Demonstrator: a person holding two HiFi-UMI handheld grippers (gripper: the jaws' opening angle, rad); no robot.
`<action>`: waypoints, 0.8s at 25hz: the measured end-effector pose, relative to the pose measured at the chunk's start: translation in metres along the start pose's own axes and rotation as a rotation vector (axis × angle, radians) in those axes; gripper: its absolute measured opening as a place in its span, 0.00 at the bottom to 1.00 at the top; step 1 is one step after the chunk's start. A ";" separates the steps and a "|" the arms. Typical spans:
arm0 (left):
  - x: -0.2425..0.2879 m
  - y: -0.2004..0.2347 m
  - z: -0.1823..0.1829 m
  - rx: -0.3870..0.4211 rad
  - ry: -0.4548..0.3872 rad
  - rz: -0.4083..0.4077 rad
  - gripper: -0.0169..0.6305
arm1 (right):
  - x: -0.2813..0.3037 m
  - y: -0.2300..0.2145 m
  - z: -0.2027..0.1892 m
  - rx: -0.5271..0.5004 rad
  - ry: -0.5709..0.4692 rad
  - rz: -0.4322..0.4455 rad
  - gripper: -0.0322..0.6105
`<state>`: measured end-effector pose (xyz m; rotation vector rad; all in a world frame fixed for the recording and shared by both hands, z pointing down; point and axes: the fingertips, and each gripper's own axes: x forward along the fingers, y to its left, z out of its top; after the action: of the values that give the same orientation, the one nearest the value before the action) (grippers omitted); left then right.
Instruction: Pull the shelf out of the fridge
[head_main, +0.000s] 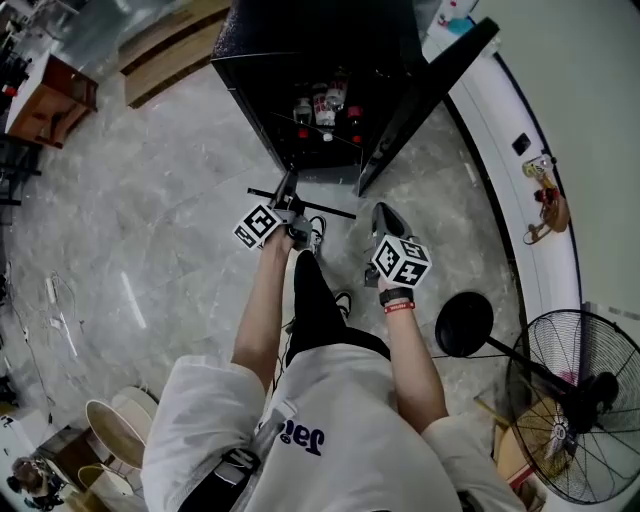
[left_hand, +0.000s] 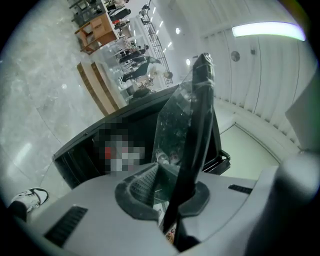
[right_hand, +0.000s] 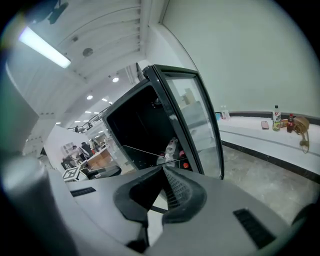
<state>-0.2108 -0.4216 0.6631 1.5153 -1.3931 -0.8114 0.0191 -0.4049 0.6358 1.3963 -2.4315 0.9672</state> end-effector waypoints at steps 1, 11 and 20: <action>-0.010 -0.009 -0.001 0.006 -0.003 0.001 0.08 | -0.008 0.002 0.002 -0.007 -0.004 0.008 0.06; -0.117 -0.100 -0.001 -0.031 -0.105 -0.006 0.08 | -0.090 0.054 0.036 -0.146 0.005 0.130 0.07; -0.180 -0.142 0.021 -0.102 -0.184 -0.048 0.08 | -0.128 0.108 0.074 -0.262 -0.116 0.129 0.07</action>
<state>-0.2010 -0.2538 0.5060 1.4287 -1.4288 -1.0586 0.0124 -0.3217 0.4730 1.2505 -2.6445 0.5766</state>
